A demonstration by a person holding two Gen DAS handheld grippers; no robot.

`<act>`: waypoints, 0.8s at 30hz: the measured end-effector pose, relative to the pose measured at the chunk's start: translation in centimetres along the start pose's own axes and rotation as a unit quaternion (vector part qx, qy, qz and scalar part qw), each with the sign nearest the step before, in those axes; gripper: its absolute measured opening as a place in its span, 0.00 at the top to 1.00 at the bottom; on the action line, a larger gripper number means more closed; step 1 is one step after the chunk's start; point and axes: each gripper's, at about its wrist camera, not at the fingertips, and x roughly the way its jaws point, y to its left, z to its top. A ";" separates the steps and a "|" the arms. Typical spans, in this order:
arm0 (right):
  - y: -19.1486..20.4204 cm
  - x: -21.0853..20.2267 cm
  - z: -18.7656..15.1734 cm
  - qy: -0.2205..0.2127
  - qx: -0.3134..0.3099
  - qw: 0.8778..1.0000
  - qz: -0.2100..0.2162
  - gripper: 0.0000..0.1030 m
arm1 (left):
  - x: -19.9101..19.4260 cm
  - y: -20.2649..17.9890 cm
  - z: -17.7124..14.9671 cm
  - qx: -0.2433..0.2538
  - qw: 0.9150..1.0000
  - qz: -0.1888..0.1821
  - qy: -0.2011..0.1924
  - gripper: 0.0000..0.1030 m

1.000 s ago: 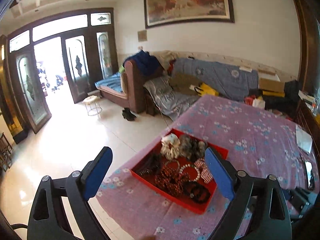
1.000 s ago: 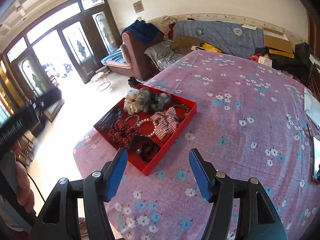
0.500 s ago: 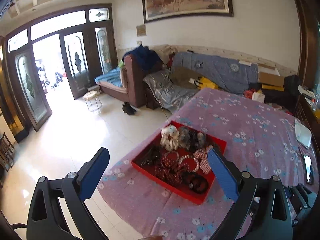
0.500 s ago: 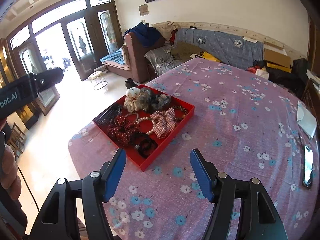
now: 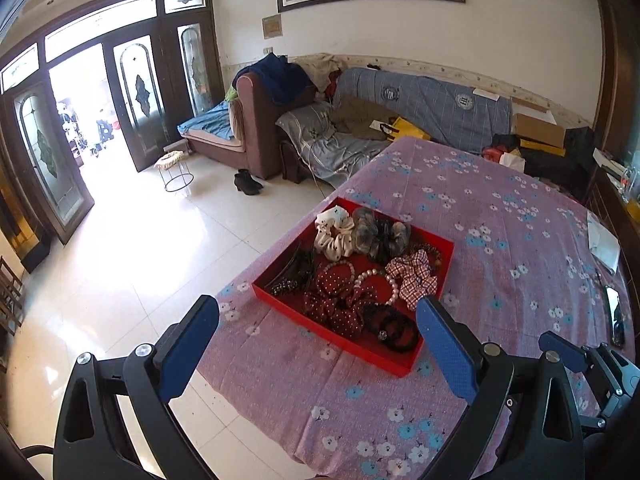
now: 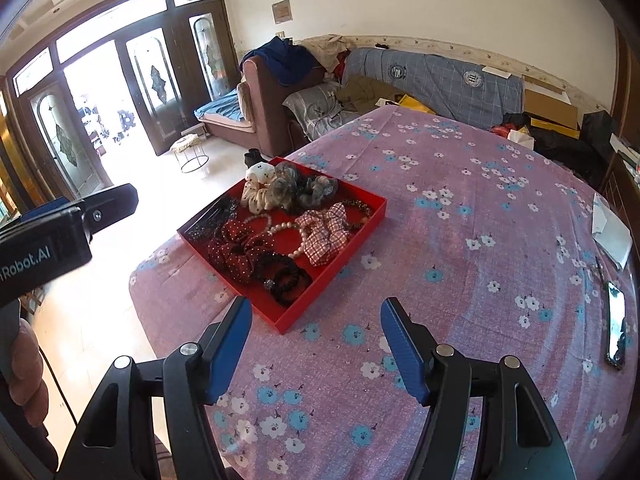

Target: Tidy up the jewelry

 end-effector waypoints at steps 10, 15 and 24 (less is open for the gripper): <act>0.8 1.4 0.5 0.014 0.002 1.000 -0.005 0.30 | 1.6 0.4 0.2 0.013 1.000 -0.009 0.018 0.04; 1.0 2.3 0.7 0.022 0.007 1.000 -0.012 0.30 | 3.0 0.9 0.6 0.013 0.999 -0.017 0.031 0.04; 1.4 4.0 1.4 0.039 0.018 0.999 -0.022 0.30 | 5.3 1.9 1.5 0.012 0.998 -0.025 0.053 0.04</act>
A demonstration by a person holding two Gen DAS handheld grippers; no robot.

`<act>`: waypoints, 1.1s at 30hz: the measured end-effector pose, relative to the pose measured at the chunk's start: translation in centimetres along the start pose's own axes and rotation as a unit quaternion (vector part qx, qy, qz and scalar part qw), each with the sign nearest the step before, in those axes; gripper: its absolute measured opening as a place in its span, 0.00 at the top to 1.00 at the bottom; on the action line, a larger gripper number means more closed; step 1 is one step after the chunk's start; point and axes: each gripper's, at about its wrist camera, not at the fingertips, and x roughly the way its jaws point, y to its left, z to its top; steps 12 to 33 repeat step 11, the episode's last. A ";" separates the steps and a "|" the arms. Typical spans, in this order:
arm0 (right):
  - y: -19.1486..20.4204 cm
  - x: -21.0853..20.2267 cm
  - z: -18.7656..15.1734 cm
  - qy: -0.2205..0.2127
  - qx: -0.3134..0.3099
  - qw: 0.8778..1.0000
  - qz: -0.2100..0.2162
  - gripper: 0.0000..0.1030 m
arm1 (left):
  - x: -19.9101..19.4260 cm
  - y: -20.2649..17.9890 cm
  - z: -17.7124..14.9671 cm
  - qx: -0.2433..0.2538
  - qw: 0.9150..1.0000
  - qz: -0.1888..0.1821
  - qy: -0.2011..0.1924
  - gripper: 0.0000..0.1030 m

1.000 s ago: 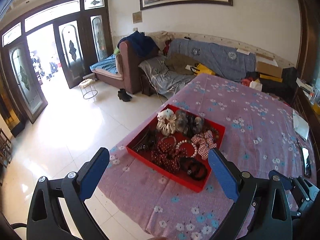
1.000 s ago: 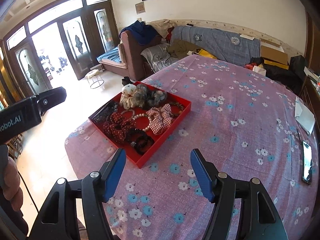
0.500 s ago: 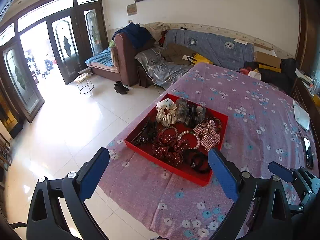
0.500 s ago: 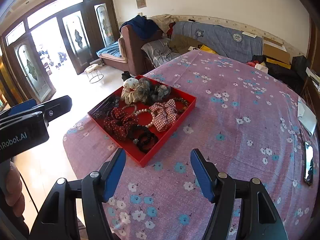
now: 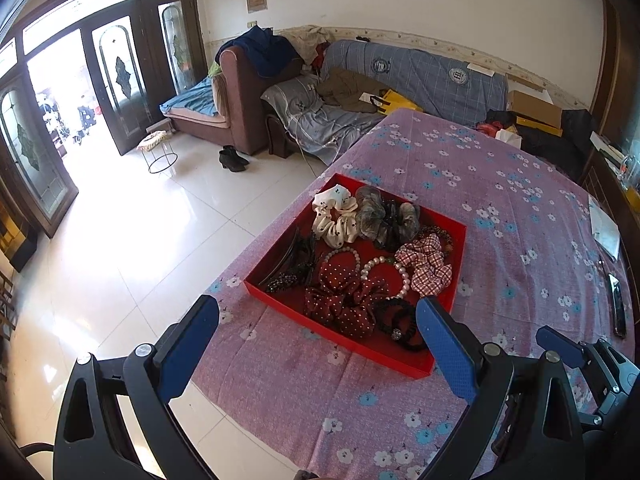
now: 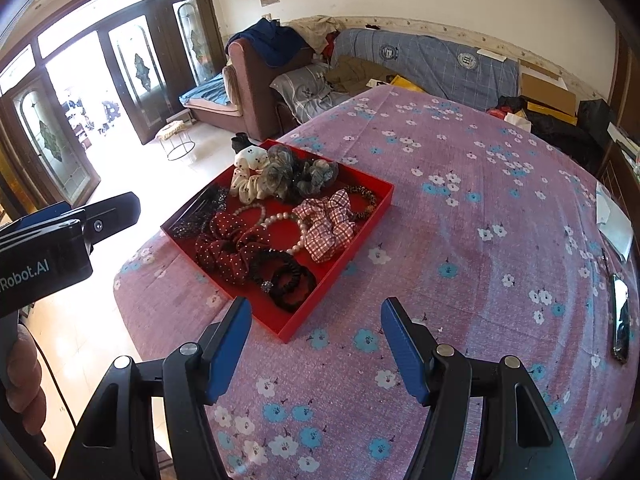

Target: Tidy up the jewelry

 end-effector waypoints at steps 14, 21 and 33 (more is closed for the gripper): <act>0.0 2.8 0.6 0.027 0.021 0.999 -0.013 0.30 | 2.9 0.0 1.1 0.024 1.000 0.003 0.017 0.04; 0.0 2.8 0.6 0.027 0.021 0.999 -0.013 0.30 | 2.9 0.0 1.1 0.024 1.000 0.003 0.017 0.04; 0.0 2.8 0.6 0.027 0.021 0.999 -0.013 0.30 | 2.9 0.0 1.1 0.024 1.000 0.003 0.017 0.04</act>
